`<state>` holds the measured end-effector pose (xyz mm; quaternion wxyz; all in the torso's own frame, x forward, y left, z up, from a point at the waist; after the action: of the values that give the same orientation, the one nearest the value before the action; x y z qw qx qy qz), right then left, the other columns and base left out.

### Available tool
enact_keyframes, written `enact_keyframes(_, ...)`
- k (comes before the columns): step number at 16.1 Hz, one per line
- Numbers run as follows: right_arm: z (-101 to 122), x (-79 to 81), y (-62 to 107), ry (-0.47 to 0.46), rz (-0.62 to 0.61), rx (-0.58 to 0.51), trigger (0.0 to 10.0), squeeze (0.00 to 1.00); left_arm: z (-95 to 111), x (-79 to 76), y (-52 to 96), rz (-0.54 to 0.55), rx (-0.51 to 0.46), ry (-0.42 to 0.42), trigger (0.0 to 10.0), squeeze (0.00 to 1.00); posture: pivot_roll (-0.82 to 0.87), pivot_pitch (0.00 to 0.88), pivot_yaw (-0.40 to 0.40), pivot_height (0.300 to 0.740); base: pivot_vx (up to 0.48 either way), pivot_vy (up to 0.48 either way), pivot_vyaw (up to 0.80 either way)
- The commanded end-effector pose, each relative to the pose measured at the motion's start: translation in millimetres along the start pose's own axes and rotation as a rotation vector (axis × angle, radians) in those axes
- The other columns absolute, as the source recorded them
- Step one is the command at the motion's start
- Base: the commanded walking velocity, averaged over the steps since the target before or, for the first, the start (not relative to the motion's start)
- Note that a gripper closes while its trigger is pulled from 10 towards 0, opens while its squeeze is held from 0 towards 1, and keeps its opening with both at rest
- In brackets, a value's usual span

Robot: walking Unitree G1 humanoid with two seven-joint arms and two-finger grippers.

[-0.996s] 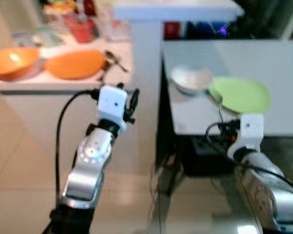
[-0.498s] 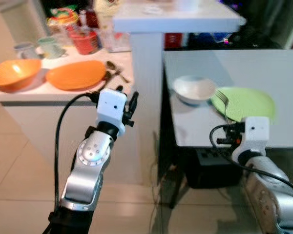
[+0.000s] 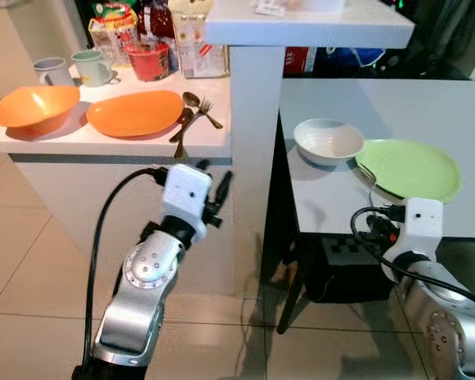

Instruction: Setting the table

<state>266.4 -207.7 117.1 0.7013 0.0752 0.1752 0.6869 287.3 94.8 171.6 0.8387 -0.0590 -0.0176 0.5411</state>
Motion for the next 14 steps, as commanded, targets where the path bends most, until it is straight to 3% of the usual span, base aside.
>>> enact_keyframes(1,3.4,-5.8,4.3,0.003,-0.011,-0.003,10.0,0.0,4.1,-4.6,1.1,-0.03,-0.013,0.004,10.0,0.0,-0.08,0.0,0.025,0.74,0.0,0.0,0.0)
enact_keyframes(4,-3.0,-13.5,3.9,0.03,-0.03,0.051,10.0,0.0,0.5,-12.7,5.1,-0.077,0.007,0.01,10.0,0.0,-0.1,0.0,0.031,0.74,0.0,0.0,0.0)
enact_keyframes(8,4.7,-16.4,-16.4,0.077,-0.001,0.041,10.0,0.0,-3.3,-25.2,9.1,-0.145,0.033,-0.002,10.0,0.0,-0.09,0.0,0.021,0.74,0.0,0.0,0.0)
enact_keyframes(14,9.7,-13.5,-40.9,0.116,0.051,0.045,10.0,0.0,-23.5,-45.1,30.4,-0.297,0.183,-0.033,10.0,0.0,-0.07,0.0,0.011,0.74,0.0,0.0,0.0)
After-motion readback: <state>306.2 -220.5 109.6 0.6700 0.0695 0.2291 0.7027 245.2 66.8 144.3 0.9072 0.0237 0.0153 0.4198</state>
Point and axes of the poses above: a point about 5 cm out from each wrist's last joint towards the gripper, its own y axis pointing back from the gripper into the wrist, its own z axis along the axis of the wrist's last joint, x = y × z, the point moved 2 cm from there along -y, pointing out of the wrist towards the gripper, and after that the axes turned 13 degrees about y, right-handed, at the moved point
